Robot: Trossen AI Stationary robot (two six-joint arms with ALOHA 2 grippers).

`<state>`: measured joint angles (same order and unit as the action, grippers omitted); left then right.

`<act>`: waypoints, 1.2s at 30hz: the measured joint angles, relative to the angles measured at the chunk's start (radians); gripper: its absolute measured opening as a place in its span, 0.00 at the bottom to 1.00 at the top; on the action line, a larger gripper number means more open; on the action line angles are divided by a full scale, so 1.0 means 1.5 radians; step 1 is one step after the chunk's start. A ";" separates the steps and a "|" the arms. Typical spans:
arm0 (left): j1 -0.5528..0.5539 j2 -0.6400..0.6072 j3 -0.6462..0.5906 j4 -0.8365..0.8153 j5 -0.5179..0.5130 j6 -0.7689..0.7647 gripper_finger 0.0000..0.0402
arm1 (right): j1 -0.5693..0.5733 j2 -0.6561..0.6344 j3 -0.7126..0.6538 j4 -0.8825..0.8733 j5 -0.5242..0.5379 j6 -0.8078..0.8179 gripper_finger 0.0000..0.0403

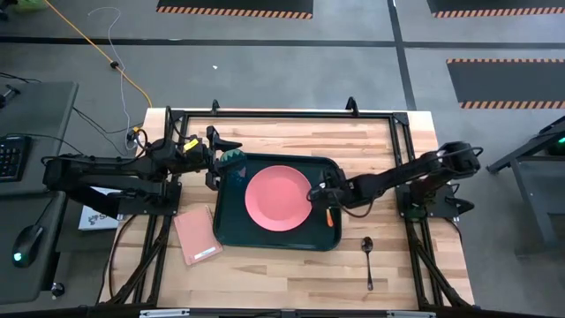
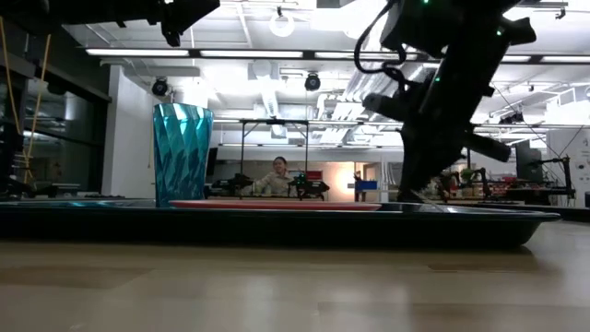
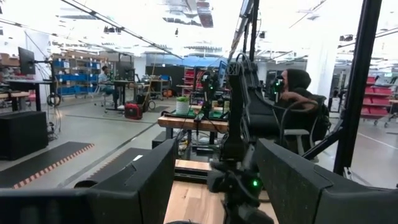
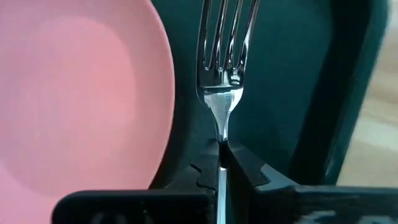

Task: Pick and place plate/cup/fork/spoon on tray
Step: Put the orange fork on the black tray to the right side of the pink plate

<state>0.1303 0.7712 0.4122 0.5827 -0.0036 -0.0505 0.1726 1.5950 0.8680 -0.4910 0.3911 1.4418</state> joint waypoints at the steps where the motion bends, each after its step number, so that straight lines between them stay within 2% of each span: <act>1: 0.000 0.000 0.000 0.000 0.000 0.000 0.53 | 0.000 0.006 0.000 0.002 -0.007 0.007 0.01; 18: 0.000 0.000 0.000 0.000 0.000 0.001 0.53 | 0.011 0.032 0.000 -0.051 0.028 0.115 0.02; 36: 0.000 0.000 0.000 0.005 0.000 0.001 0.53 | 0.011 0.032 0.000 -0.079 0.010 0.116 0.02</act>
<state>0.1299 0.7708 0.4122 0.5899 -0.0036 -0.0490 0.1890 1.6428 0.8684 -0.6098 0.4057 1.6152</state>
